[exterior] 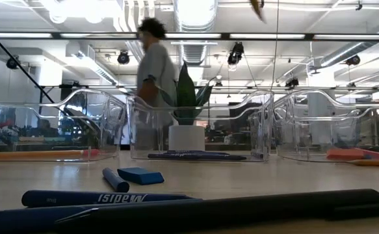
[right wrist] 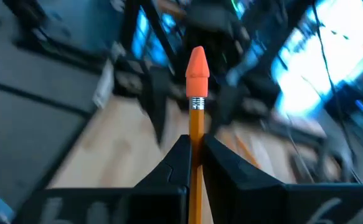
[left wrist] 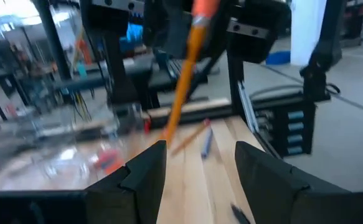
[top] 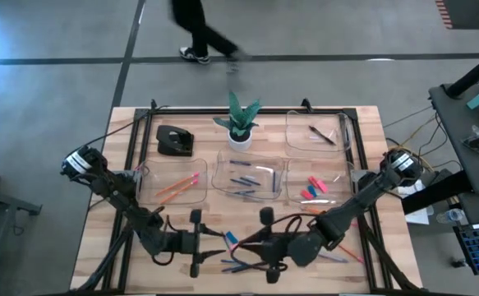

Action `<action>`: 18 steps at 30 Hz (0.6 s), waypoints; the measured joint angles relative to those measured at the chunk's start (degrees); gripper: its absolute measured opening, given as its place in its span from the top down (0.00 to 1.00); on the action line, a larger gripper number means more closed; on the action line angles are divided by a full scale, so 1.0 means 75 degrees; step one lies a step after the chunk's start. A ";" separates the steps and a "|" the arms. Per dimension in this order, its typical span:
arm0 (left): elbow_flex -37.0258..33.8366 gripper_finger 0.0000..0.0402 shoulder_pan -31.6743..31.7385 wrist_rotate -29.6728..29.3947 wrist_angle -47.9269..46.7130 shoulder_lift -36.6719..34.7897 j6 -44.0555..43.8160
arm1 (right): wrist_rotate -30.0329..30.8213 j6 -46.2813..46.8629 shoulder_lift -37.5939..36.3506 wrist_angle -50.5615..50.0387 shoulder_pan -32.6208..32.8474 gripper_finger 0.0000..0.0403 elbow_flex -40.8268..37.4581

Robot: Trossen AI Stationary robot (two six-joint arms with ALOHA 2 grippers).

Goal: Sort crayons/erasers/pens/pencils in bins
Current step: Put the orange pencil into the middle left transparent bin

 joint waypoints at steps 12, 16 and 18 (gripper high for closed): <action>0.0423 0.56 0.0371 0.0330 0.0255 0.0000 0.0810 | -0.2039 -0.0928 0.0003 0.1789 -0.0726 0.96 -0.0007; 0.0602 0.56 0.0601 0.0626 0.0264 0.0000 0.0780 | -0.2422 -0.0996 0.0006 0.1973 -0.0852 0.96 -0.0012; 0.0665 0.56 0.0669 0.0627 0.0264 0.0000 0.0747 | -0.2505 -0.0986 0.0006 0.2013 -0.0872 0.96 -0.0012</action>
